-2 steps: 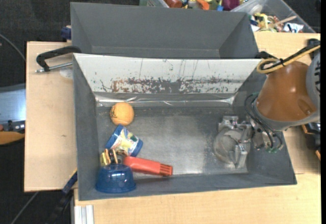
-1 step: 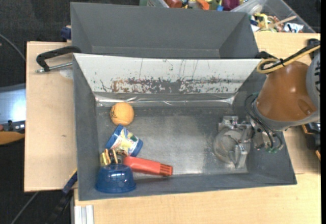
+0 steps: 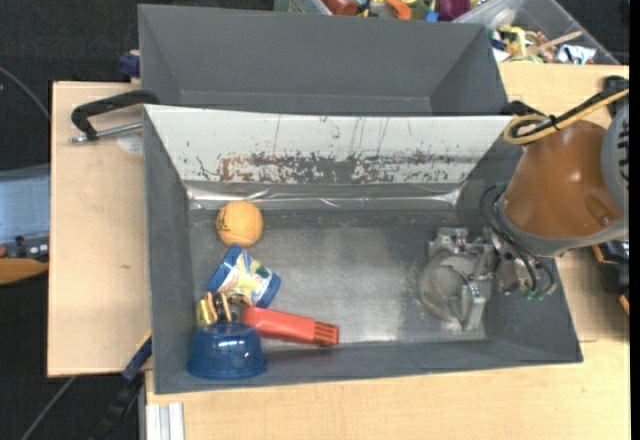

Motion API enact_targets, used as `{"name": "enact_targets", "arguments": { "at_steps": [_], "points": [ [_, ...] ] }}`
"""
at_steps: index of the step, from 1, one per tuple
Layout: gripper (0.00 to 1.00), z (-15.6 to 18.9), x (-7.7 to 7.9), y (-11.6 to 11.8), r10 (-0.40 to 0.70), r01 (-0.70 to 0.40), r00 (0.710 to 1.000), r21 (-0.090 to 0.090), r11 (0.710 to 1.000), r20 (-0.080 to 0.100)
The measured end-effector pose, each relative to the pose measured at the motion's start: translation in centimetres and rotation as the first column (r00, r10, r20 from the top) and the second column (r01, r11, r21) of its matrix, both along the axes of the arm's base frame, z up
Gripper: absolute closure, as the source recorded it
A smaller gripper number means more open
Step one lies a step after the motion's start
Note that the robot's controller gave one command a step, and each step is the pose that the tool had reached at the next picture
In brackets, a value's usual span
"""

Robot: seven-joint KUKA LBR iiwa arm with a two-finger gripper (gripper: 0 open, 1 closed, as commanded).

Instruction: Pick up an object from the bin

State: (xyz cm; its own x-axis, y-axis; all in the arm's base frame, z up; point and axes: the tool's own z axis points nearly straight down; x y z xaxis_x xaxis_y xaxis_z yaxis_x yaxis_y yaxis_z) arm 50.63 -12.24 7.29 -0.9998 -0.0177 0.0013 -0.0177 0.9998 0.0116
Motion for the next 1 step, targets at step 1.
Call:
{"name": "enact_targets", "arguments": {
  "at_steps": [1],
  "points": [
    [1.00,0.00,0.00,0.00,0.000,0.000,1.000,0.000,1.000,0.000]
  ]
}}
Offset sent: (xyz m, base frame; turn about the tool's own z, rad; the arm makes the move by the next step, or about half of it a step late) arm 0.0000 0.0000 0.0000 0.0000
